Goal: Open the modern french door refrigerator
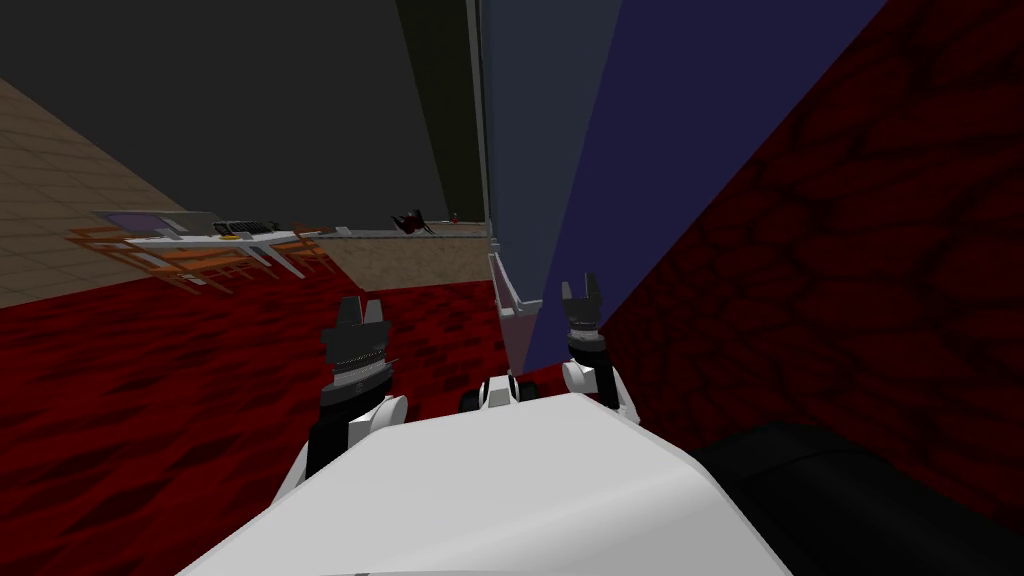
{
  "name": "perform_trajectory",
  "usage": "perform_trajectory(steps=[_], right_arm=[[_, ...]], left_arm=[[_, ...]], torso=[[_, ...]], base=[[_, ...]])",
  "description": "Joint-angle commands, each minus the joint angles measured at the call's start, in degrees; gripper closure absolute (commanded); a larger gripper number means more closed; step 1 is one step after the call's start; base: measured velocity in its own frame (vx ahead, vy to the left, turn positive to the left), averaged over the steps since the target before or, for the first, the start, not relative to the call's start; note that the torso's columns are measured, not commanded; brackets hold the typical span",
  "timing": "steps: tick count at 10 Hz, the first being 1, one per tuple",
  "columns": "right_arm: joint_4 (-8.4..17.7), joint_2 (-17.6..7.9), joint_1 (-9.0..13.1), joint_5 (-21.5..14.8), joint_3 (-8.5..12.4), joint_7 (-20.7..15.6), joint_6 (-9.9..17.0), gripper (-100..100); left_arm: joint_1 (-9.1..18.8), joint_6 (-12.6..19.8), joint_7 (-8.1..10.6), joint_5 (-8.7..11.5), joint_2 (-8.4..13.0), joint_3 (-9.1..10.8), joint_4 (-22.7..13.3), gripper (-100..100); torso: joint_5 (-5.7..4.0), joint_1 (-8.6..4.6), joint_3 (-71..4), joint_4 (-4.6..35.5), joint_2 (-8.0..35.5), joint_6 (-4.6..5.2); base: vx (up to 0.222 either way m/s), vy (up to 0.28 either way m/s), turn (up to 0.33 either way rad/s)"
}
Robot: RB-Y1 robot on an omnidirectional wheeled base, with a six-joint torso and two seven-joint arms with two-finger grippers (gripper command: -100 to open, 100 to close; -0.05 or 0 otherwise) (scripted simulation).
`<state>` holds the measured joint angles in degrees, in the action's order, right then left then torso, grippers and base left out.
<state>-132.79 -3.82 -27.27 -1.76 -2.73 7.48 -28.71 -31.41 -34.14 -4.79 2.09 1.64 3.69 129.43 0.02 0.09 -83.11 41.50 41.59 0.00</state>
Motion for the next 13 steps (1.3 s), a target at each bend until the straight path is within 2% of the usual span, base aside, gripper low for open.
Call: perform_trajectory(steps=[1,2,3,5,6,7,8,9,10,11,12,13], right_arm=[[1.6,-2.61,1.04,-3.23,0.32,-4.34,0.82,-100],[2.36,-3.35,1.53,-4.81,0.4,-5.93,1.17,-100],[2.36,-3.35,1.53,-4.81,0.4,-6.4,1.17,-100],[4.19,-4.67,2.7,-8.52,0.61,-10.22,1.98,-100],[4.19,-4.67,2.7,-8.52,0.61,-11.29,1.98,-100],[5.25,-5.23,3.36,-10.61,0.73,-13.24,2.42,-100],[5.25,-5.23,3.36,-10.61,0.73,-14.08,2.42,-100],[6.39,-5.73,4.07,-12.82,0.86,-16.16,2.88,-100],[6.39,-5.73,4.07,-12.82,0.86,-17.07,2.88,-100],[7.61,-6.16,4.81,-15.14,1.0,-18.94,3.36,-100],[7.61,-6.16,4.81,-15.14,1.0,-20.23,3.36,-100],[8.89,-6.53,5.59,-17.55,1.15,-21.84,3.84,-100]], left_arm=[[0.0,0.0,0.0,0.0,0.0,0.0,-0.01,0],[0.0,0.0,0.0,0.0,-0.01,-0.01,-0.01,0],[0.0,0.0,0.0,0.0,-0.01,-0.01,-0.01,0],[0.0,0.0,0.0,0.0,0.0,0.0,-0.01,0],[0.0,0.0,0.0,0.0,0.0,0.0,-0.01,0],[0.0,0.0,0.0,0.0,0.0,0.0,-0.01,0],[0.0,0.0,0.0,0.0,0.0,0.0,-0.01,0],[0.0,0.0,0.0,0.0,0.0,0.0,-0.01,0],[0.0,0.0,0.0,0.0,0.0,0.0,-0.01,0],[0.0,0.0,0.0,0.0,0.0,0.0,-0.01,0],[0.0,0.0,0.0,0.0,0.0,0.0,-0.01,0],[0.0,0.0,0.0,0.0,0.0,0.0,-0.01,0]], torso=[[0.02,0.05,-1.1,0.57,0.56,0.0],[0.01,0.02,-1.36,0.74,0.71,-0.01],[-0.01,-0.04,-1.41,0.78,0.73,-0.01],[-0.04,-0.15,-1.5,0.76,0.63,0.0],[-0.02,-0.06,-1.46,0.78,0.69,0.0],[-0.02,-0.1,-1.46,0.79,0.69,-0.01],[-0.03,-0.1,-1.46,0.78,0.68,-0.01],[-0.03,-0.13,-1.47,0.78,0.68,0.0],[-0.03,-0.09,-1.46,0.78,0.69,0.0],[-0.02,-0.11,-1.45,0.79,0.7,-0.01],[-0.02,-0.08,-1.45,0.79,0.71,0.0],[-0.02,-0.1,-1.45,0.79,0.7,-0.01]], base=[[-0.042,0.068,-0.06],[-0.053,0.072,-0.056],[-0.031,0.055,-0.015],[-0.03,0.061,-0.059],[-0.033,0.056,-0.027],[-0.03,0.054,-0.04],[-0.024,0.044,-0.029],[-0.025,0.052,-0.061],[-0.028,0.043,-0.03],[-0.031,0.051,-0.045],[-0.028,0.043,-0.03],[-0.026,0.054,-0.066]])
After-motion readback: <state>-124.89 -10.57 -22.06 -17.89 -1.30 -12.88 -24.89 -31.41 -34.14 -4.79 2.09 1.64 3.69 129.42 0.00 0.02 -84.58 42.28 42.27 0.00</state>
